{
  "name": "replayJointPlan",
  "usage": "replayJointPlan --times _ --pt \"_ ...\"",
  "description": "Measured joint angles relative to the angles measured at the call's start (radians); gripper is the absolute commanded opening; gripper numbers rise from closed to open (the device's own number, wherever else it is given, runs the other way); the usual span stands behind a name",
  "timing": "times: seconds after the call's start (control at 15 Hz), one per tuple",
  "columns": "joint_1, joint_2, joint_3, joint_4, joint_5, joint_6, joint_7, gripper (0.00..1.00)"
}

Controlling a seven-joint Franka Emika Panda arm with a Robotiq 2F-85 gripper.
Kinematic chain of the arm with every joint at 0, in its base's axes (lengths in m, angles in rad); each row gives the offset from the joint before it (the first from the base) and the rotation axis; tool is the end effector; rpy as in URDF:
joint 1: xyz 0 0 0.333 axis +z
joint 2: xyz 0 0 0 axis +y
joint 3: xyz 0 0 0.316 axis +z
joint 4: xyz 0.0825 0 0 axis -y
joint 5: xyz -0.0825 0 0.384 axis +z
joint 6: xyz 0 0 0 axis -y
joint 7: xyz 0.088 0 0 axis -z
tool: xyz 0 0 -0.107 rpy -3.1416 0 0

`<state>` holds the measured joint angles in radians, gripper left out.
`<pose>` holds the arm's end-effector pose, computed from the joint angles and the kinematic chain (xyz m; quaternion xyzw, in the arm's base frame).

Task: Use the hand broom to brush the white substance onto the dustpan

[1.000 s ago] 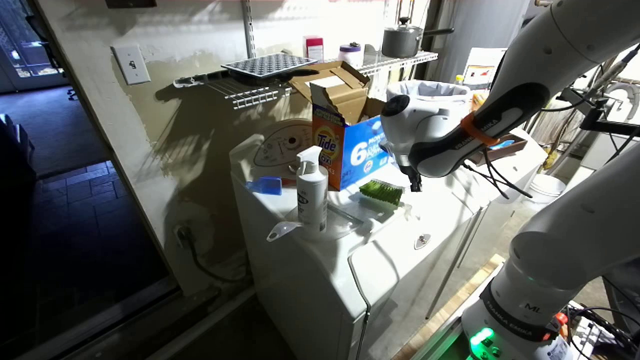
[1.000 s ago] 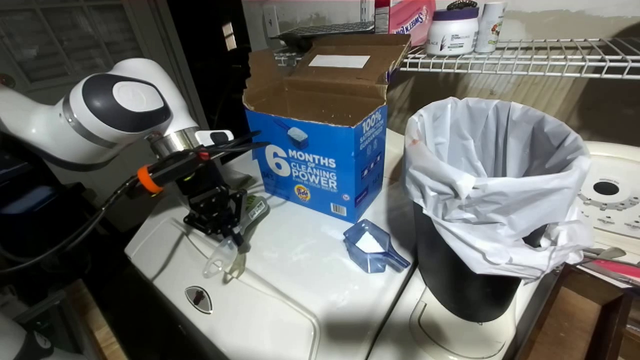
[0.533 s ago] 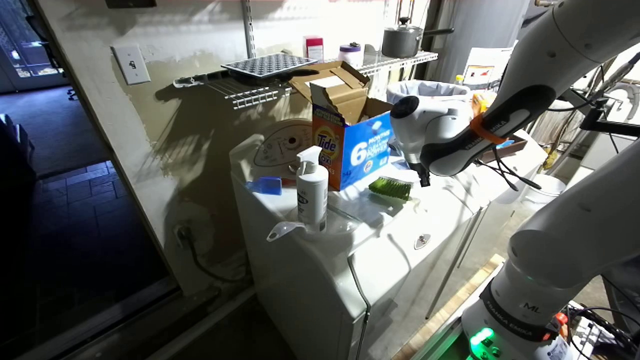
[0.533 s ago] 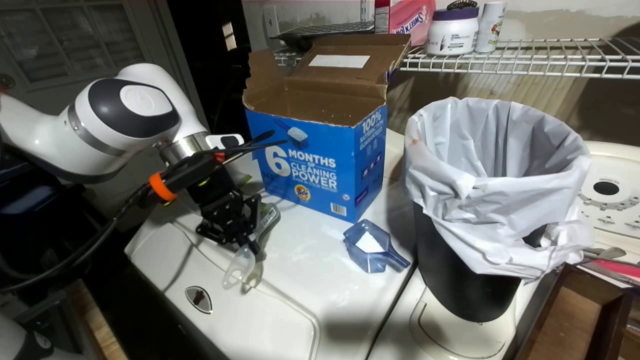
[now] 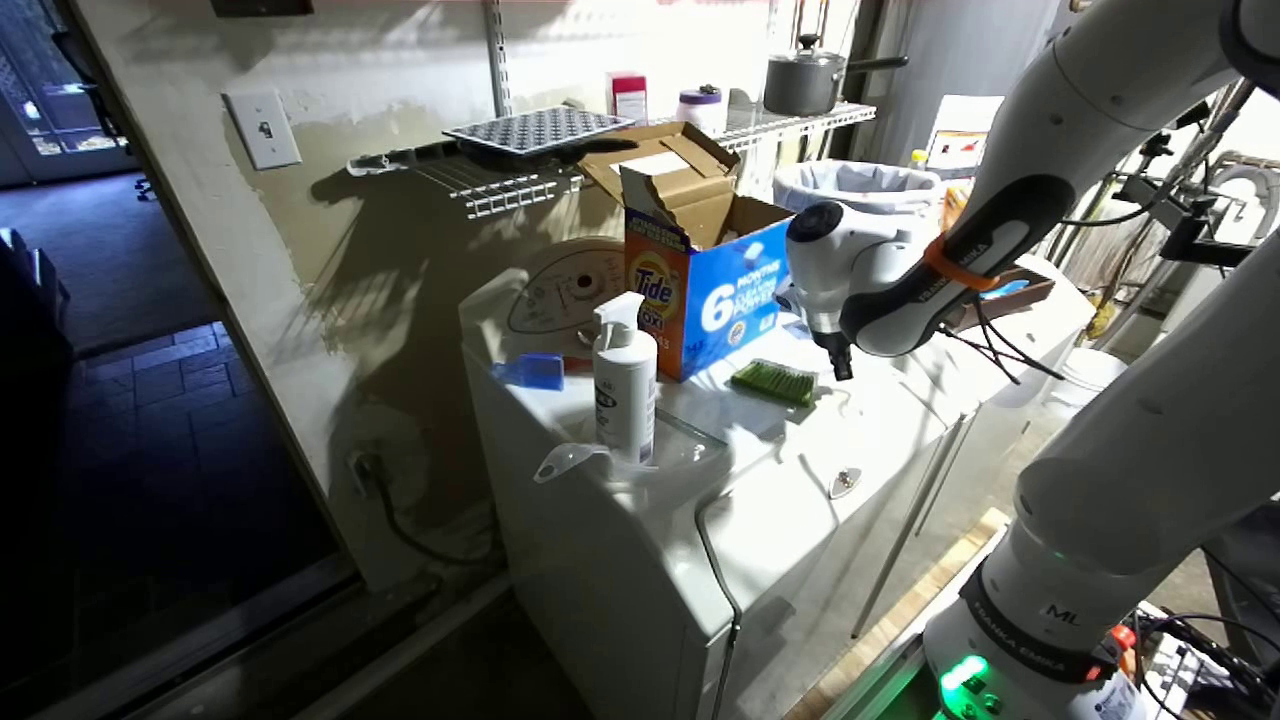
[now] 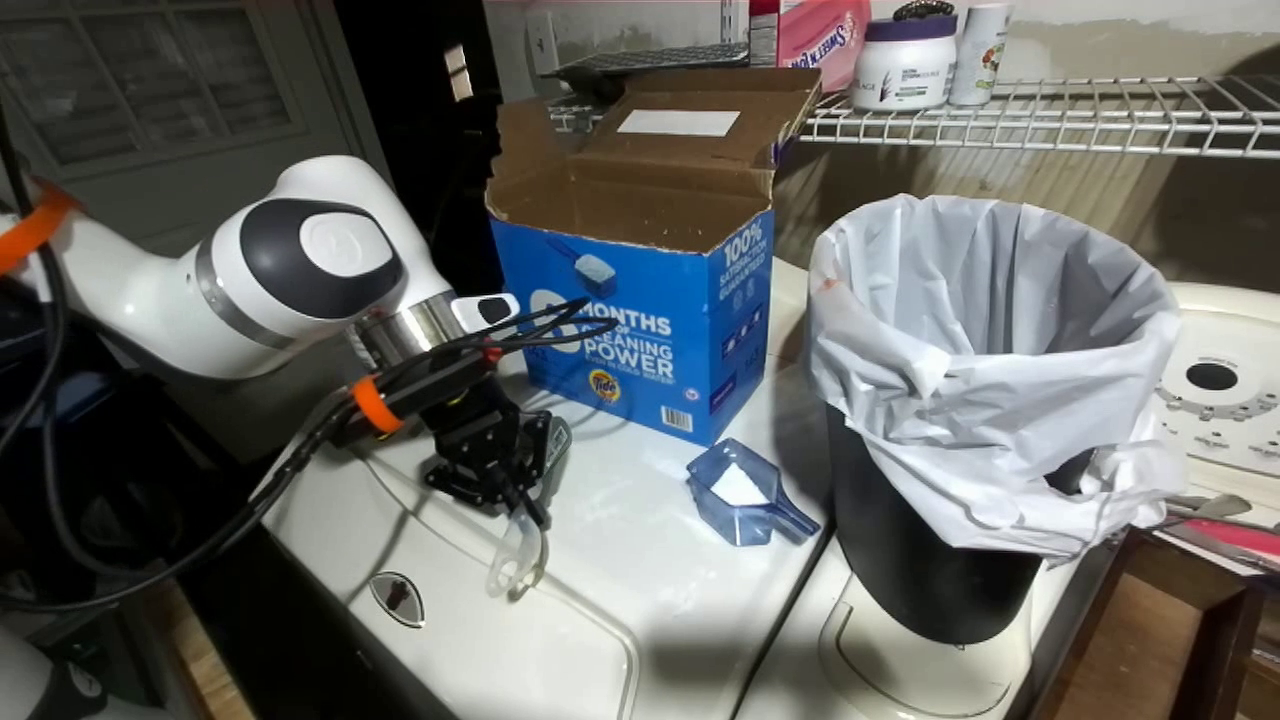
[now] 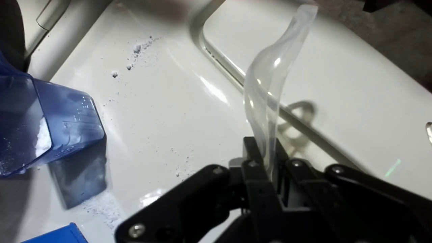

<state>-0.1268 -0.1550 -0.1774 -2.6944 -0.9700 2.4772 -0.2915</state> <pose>0.3813 -0.1143 0.2743 0.8899 0.3718 -0.0994 0.2450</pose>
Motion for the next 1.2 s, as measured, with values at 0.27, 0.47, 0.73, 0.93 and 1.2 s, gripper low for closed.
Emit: replayJointPlan --times 0.27,0.47,0.73,0.93,1.2 --pt "-0.006 0.057 -0.004 0.034 0.0 0.044 -0.001 0.32" --pt "-0.007 0.087 -0.004 0.053 0.0 0.061 -0.001 0.5" --pt "-0.008 0.104 -0.004 0.063 0.0 0.076 0.003 0.77" --pt "-0.008 0.088 -0.003 0.063 0.0 0.076 0.003 0.99" --pt "-0.008 -0.002 -0.004 0.038 0.047 0.087 -0.032 1.0"
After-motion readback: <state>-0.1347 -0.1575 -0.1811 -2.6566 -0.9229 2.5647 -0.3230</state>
